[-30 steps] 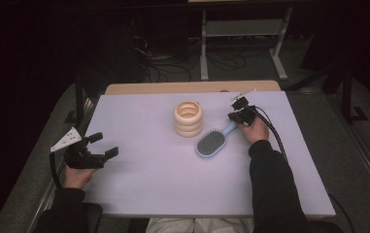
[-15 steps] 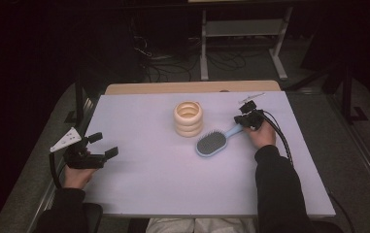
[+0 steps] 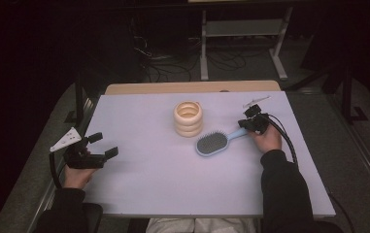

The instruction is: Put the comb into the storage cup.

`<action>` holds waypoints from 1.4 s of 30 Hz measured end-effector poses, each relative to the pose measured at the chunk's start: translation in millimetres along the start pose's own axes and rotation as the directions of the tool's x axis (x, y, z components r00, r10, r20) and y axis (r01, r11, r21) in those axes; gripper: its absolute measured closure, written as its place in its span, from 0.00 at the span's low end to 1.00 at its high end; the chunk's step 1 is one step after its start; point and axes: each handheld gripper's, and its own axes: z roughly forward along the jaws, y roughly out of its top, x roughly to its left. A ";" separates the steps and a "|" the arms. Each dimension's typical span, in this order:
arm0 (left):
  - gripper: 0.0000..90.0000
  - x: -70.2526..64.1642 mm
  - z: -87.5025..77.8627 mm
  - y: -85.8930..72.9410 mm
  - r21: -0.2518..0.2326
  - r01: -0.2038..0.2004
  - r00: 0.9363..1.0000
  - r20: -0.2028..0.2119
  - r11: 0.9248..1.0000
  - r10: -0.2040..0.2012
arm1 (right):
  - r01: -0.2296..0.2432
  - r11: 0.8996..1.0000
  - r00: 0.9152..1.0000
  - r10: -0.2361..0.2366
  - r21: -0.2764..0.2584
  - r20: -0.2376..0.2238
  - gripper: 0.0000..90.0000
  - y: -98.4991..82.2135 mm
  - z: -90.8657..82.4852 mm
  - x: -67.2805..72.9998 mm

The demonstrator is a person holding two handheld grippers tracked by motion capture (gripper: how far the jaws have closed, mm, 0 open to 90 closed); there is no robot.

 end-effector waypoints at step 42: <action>0.00 -0.5 1.0 -0.2 0.014 0.004 1.000 0.001 1.000 -0.004 | 0.098 0.984 0.995 -0.099 0.147 -0.002 0.99 -16.7 -22.5 13.4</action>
